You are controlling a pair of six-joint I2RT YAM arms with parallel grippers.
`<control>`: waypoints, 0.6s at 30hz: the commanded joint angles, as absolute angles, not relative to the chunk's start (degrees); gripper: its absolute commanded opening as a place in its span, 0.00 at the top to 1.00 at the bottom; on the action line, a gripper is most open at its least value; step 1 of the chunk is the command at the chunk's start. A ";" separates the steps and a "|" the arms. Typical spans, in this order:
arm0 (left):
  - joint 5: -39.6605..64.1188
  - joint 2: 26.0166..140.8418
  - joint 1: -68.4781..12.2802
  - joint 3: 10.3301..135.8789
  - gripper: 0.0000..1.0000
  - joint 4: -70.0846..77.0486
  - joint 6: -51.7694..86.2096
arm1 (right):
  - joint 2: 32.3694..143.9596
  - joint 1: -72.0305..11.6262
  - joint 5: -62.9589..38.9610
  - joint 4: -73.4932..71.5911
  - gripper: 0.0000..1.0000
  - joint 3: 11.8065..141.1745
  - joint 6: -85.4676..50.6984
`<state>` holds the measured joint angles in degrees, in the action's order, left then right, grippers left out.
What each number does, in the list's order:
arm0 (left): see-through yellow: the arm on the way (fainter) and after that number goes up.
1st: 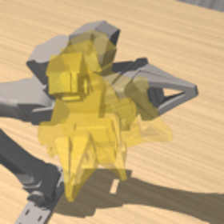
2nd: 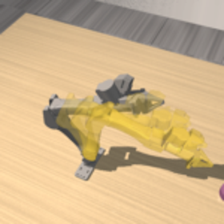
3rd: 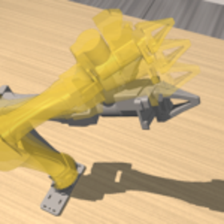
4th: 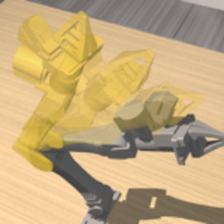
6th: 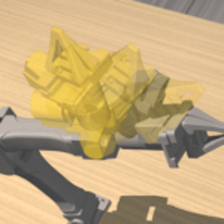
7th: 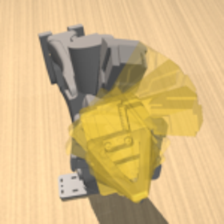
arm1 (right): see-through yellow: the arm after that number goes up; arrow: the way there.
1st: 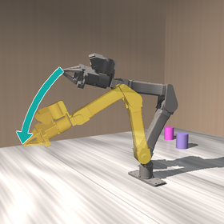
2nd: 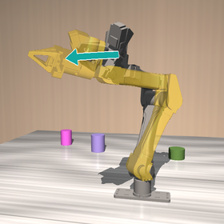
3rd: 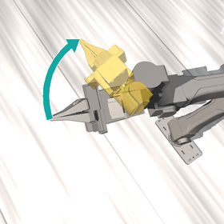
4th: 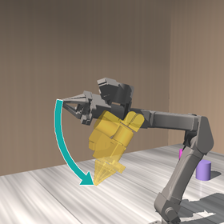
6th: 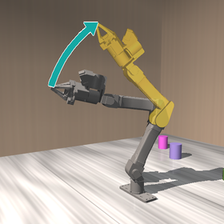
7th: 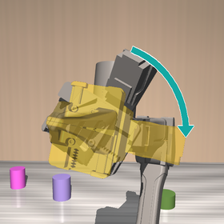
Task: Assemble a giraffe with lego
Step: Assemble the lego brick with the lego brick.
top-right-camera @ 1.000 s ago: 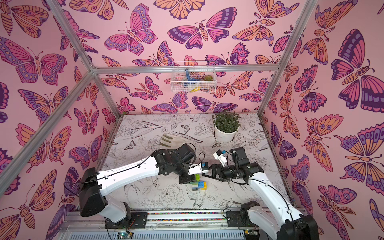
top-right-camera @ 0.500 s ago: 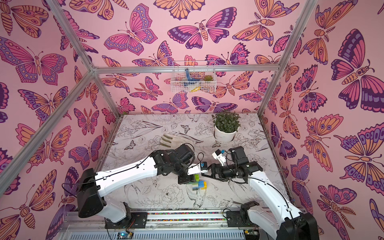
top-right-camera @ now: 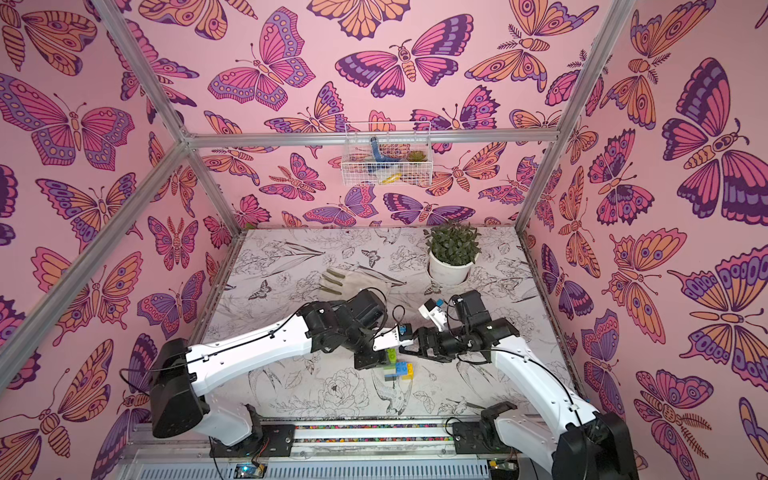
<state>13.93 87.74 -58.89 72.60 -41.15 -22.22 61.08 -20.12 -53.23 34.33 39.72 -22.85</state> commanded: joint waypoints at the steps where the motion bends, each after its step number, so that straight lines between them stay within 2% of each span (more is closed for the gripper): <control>1: 13.63 88.85 -58.56 70.80 0.86 -42.00 -21.70 | 61.55 -20.87 -53.53 35.73 0.01 41.31 -21.62; 18: 14.77 88.55 -58.61 67.15 0.86 -39.33 -21.44 | 66.76 -23.06 -51.62 36.28 0.01 42.89 -20.92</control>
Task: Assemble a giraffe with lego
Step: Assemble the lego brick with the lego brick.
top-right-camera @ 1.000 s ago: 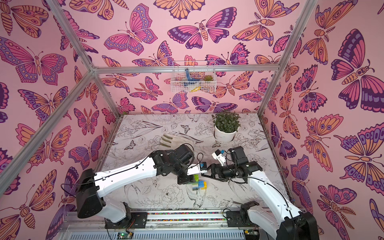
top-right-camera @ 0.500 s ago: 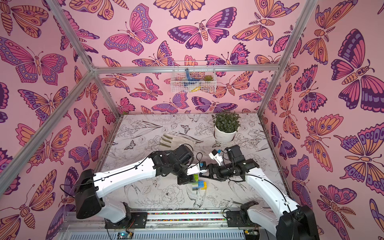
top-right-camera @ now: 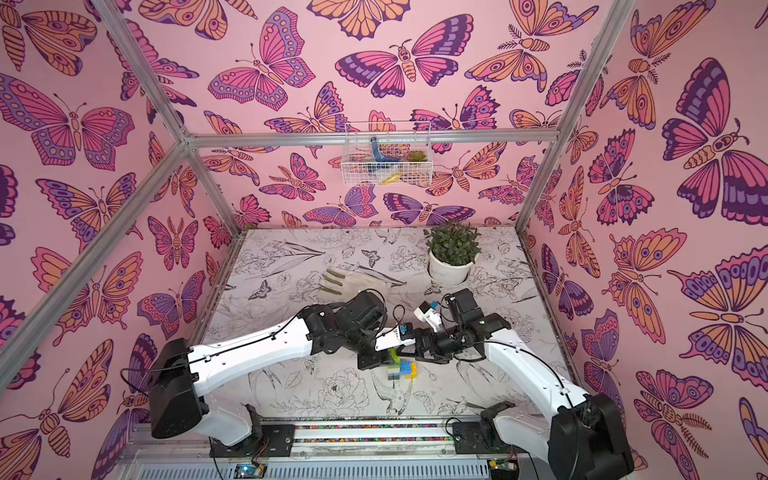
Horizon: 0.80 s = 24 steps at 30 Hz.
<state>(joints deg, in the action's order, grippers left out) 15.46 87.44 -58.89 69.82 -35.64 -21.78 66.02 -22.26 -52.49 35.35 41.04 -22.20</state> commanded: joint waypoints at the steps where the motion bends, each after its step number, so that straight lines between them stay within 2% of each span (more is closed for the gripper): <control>1: 14.74 88.46 -58.62 67.15 0.86 -39.37 -21.46 | 67.08 -23.22 -51.30 36.35 0.01 43.02 -20.71; 24: 13.27 88.80 -59.12 67.63 0.84 -39.12 -22.06 | 71.20 -25.49 -34.65 43.42 0.01 44.39 -20.99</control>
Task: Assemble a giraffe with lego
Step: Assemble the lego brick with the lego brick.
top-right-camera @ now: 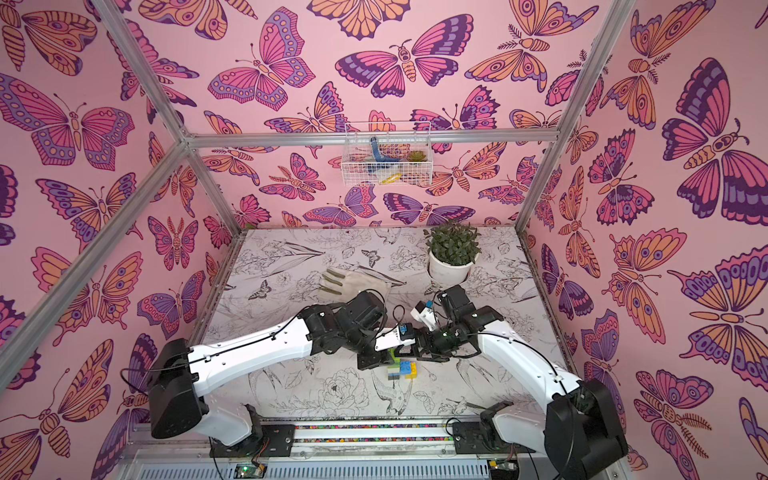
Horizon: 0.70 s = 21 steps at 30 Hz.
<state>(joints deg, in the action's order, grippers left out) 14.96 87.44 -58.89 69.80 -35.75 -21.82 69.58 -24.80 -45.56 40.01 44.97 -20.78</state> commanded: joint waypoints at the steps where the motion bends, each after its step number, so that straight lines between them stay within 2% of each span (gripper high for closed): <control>1: 13.22 88.74 -59.12 67.59 0.84 -39.19 -22.02 | 71.04 -25.57 -33.97 43.62 0.01 44.29 -21.22; 5: 13.17 88.78 -59.07 67.41 0.82 -39.10 -22.15 | 70.84 -25.66 -31.03 44.69 0.01 44.38 -21.77; 14: 11.33 86.96 -58.98 66.39 0.54 -35.46 -20.60 | 69.80 -25.78 -27.39 46.05 0.00 44.85 -22.32; 17: 10.58 85.66 -58.72 66.40 0.41 -33.84 -19.57 | 69.37 -25.79 -27.68 45.97 0.00 44.85 -22.31; 21: 8.29 84.16 -58.79 66.97 0.17 -32.06 -18.09 | 68.84 -25.82 -28.11 45.56 0.01 44.78 -22.56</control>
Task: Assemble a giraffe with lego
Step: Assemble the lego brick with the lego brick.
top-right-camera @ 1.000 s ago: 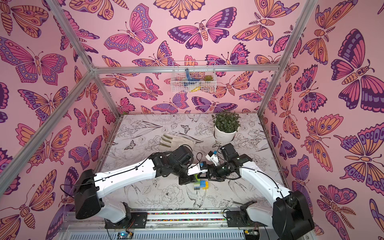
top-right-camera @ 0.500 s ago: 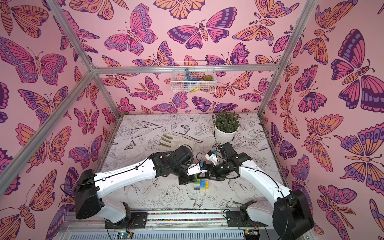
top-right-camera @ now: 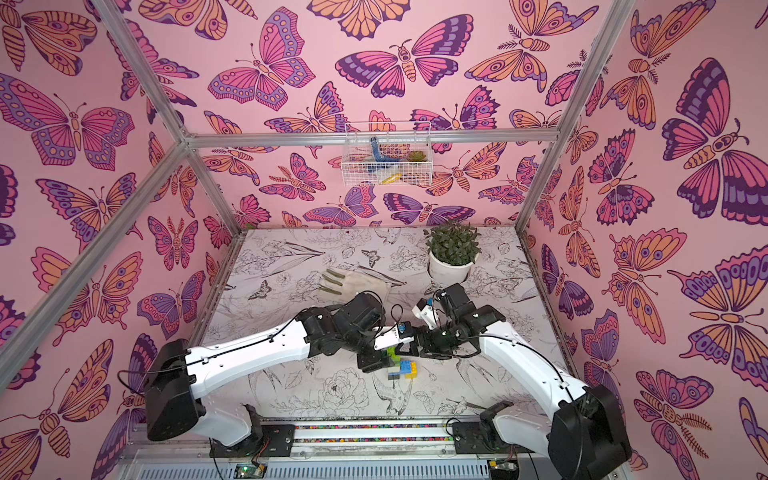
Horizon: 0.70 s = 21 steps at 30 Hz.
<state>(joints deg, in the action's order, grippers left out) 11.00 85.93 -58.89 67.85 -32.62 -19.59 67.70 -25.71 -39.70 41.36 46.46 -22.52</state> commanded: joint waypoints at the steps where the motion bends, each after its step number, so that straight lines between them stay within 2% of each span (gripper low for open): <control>1: 7.75 83.71 -58.76 66.91 0.15 -31.66 -17.66 | 68.66 -25.84 -28.14 45.53 0.01 44.83 -22.67; 3: 6.05 82.25 -58.71 66.93 0.12 -30.78 -16.24 | 68.19 -25.84 -28.52 45.44 0.01 44.91 -22.81; 7: 1.05 77.99 -58.78 66.30 0.00 -29.65 -11.40 | 66.92 -26.14 -29.54 45.36 0.01 45.52 -23.10; 11: -6.45 73.49 -60.54 63.97 0.00 -27.98 -1.17 | 65.01 -26.37 -31.16 43.80 0.01 45.88 -24.65; 16: -26.49 71.36 -70.37 60.97 0.00 -26.81 15.90 | 63.64 -26.72 -32.13 42.86 0.01 46.67 -24.94; 21: -46.46 77.43 -83.63 59.97 0.00 -26.91 35.80 | 62.03 -26.72 -33.47 40.20 0.01 45.33 -25.68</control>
<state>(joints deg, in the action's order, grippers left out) -29.58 73.54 -78.63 61.17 -27.18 19.35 63.05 -26.35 -34.09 41.08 46.41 -24.53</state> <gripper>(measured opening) 0.999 0.989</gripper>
